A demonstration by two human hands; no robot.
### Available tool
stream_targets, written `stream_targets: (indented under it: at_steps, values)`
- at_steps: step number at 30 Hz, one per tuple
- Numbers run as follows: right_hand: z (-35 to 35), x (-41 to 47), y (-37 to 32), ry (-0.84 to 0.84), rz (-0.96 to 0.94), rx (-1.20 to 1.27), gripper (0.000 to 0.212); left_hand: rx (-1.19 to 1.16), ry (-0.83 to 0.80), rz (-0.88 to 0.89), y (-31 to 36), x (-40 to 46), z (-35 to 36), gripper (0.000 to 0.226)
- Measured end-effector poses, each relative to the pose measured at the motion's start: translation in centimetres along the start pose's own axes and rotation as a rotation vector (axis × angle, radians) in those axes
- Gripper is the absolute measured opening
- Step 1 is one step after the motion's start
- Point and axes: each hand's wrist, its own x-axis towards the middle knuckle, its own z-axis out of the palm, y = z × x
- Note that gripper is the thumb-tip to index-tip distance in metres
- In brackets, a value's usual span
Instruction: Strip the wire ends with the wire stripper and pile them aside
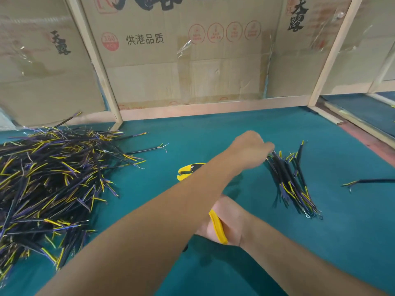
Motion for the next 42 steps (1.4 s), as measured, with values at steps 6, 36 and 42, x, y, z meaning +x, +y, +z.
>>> stream_targets:
  at_steps: [6, 36, 42]
  values:
    - [1.0, -0.1, -0.5, -0.211, 0.049, 0.174, 0.023, 0.234, 0.319, 0.096, -6.3, -3.3, -9.1, 0.017]
    - [0.9, 0.5, -0.4, -0.296, 0.059, 0.167, 0.029, 0.741, 0.823, 0.284, -14.7, -2.4, -19.0, 0.017]
    - [1.2, 0.2, -0.6, -0.267, 0.046, 0.165, 0.028, -0.476, 0.530, 0.171, -11.3, -9.4, -15.0, 0.019]
